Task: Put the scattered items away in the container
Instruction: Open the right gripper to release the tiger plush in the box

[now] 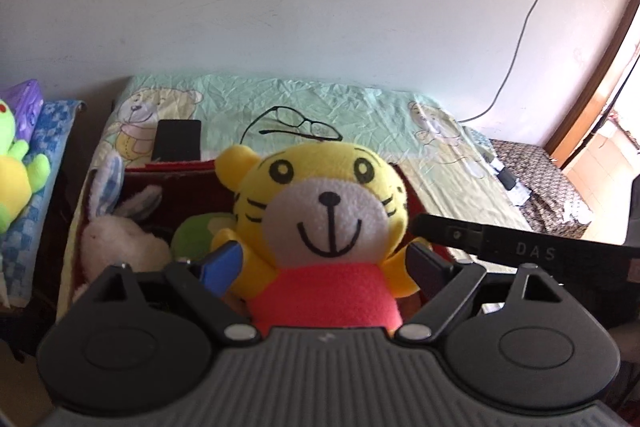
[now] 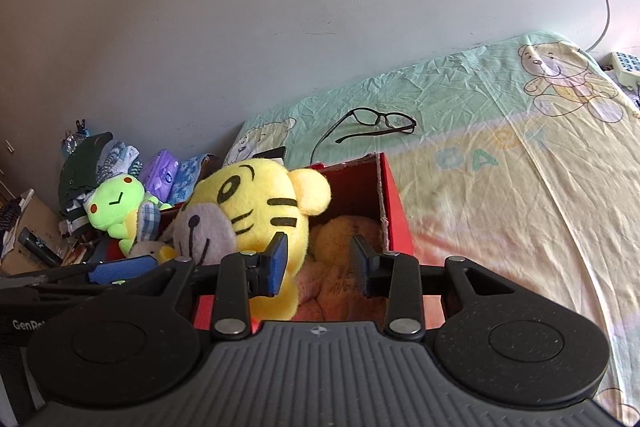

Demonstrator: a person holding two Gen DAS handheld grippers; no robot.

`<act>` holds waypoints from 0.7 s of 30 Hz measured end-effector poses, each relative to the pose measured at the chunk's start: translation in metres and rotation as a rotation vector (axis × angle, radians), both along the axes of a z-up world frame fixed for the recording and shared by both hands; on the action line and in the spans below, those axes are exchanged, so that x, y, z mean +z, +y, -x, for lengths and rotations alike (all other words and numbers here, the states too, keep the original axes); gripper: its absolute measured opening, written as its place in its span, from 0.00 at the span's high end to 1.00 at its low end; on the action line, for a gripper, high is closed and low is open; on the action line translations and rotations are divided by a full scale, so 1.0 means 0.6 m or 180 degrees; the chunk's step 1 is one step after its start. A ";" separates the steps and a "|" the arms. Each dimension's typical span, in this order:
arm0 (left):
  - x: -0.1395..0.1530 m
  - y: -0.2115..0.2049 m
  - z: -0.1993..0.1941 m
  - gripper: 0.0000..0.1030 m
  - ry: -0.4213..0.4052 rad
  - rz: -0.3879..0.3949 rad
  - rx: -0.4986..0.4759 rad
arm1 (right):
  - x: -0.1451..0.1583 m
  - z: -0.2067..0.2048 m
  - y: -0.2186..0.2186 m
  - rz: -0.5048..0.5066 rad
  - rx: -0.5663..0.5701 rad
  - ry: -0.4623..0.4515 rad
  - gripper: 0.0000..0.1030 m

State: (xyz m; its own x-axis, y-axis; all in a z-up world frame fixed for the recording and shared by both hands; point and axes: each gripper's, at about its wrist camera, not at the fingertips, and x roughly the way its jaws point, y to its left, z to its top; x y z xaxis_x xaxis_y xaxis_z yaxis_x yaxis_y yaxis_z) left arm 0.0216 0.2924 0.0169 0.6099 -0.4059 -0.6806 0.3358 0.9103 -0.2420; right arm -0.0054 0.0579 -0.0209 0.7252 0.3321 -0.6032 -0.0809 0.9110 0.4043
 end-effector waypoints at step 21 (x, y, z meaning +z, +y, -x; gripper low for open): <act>-0.007 -0.021 0.026 0.15 0.0120 -0.0906 0.0994 | -0.009 0.062 0.011 0.0331 -0.0303 -0.0062 0.34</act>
State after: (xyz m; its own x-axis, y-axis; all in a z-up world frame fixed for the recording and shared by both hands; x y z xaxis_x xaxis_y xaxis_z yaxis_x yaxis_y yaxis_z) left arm 0.0058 0.2796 0.0128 0.6464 0.0019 -0.7630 0.0289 0.9992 0.0271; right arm -0.0426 0.0642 -0.0262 0.7623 0.1977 -0.6163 0.0010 0.9518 0.3066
